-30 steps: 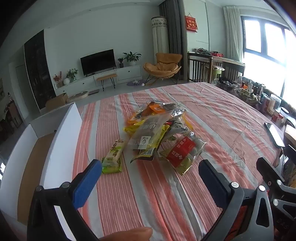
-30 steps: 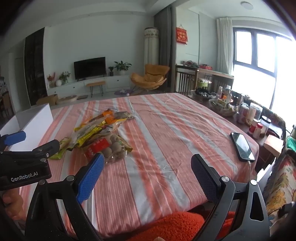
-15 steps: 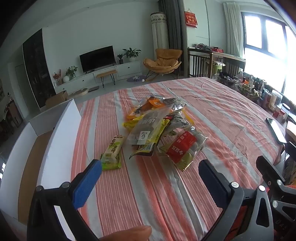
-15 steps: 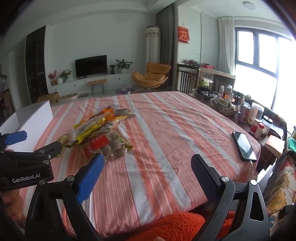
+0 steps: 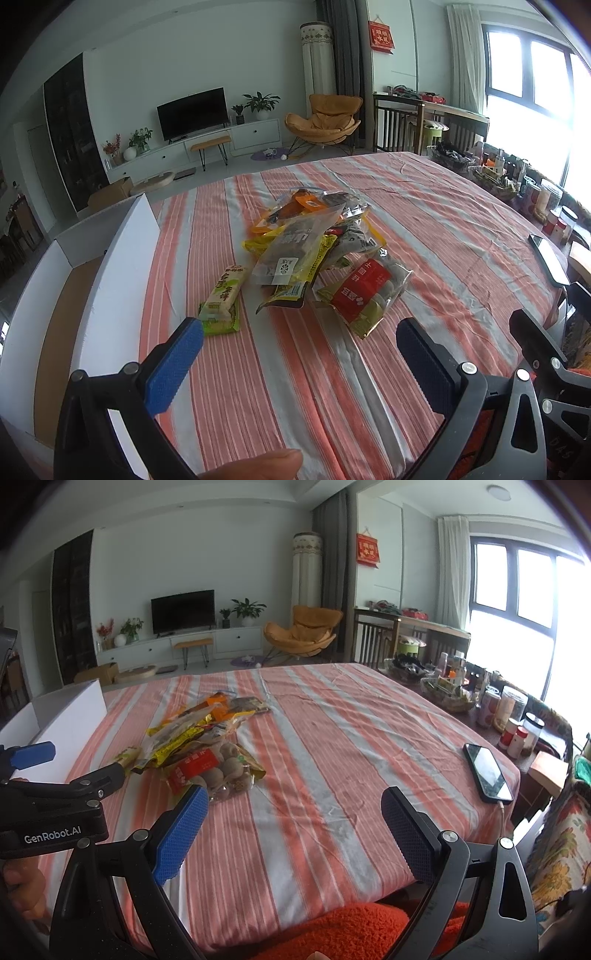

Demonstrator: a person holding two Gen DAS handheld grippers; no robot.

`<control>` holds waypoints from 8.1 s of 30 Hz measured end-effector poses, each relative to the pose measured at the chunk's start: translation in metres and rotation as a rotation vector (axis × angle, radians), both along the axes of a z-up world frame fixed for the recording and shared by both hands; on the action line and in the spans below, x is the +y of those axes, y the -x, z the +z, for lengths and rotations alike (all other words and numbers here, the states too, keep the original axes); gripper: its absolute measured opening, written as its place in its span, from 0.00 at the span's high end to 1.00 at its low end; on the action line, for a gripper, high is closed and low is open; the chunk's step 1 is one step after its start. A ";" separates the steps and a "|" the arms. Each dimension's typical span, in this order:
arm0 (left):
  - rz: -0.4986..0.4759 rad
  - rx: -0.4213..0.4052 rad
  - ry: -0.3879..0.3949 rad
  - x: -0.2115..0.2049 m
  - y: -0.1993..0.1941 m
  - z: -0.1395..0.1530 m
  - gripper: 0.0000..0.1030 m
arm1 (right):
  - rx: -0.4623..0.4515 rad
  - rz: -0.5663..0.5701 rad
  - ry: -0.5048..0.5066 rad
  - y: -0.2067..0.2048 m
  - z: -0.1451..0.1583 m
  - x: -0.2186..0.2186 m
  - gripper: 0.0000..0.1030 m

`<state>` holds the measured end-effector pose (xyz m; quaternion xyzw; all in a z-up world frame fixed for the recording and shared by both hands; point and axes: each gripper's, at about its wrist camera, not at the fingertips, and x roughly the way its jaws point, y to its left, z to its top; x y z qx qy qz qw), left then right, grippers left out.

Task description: Organize snacks

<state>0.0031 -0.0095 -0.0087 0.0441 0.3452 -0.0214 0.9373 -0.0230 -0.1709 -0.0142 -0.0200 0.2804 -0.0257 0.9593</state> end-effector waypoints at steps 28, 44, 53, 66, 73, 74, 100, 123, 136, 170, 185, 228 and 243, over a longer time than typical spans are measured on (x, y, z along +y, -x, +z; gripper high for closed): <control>0.006 0.026 -0.001 0.002 -0.004 -0.005 0.00 | 0.016 0.005 -0.007 -0.001 -0.004 0.001 0.06; 0.039 0.239 -0.007 0.017 -0.032 -0.064 0.00 | 0.076 0.012 -0.031 -0.006 -0.016 0.001 0.06; 0.073 0.403 0.034 0.045 -0.059 -0.116 0.00 | 0.164 0.034 -0.080 -0.020 -0.032 -0.001 0.07; 0.053 0.350 0.063 0.053 -0.051 -0.117 0.00 | 0.368 0.122 -0.431 -0.110 -0.049 -0.002 0.06; 0.002 0.350 0.057 0.056 -0.044 -0.116 0.00 | 0.442 0.094 -0.315 -0.165 -0.081 0.061 0.06; -0.012 0.358 0.053 0.057 -0.042 -0.116 0.00 | 0.447 0.097 -0.318 -0.165 -0.085 0.061 0.06; -0.066 0.559 0.104 0.119 -0.197 -0.092 0.39 | 0.263 -0.090 -0.355 -0.107 -0.090 -0.007 0.06; -0.114 0.497 0.153 0.086 -0.052 -0.085 0.59 | 0.275 -0.093 -0.396 -0.108 -0.095 -0.013 0.06; -0.155 0.425 -0.005 0.067 -0.022 -0.103 0.72 | 0.395 -0.103 -0.590 -0.127 -0.089 -0.030 0.06; -0.030 0.172 0.463 0.209 -0.011 0.045 0.72 | 0.479 -0.093 -0.597 -0.119 -0.029 -0.051 0.18; 0.030 0.172 0.479 0.240 0.001 0.037 0.72 | 0.593 -0.008 -0.667 -0.106 -0.087 -0.003 0.42; -0.082 0.361 0.215 0.077 -0.053 -0.092 0.10 | 0.410 -0.064 -0.287 -0.102 -0.094 0.021 0.14; -0.044 0.326 0.055 0.069 -0.046 -0.122 0.00 | 0.452 -0.070 -0.095 -0.103 -0.108 0.042 0.11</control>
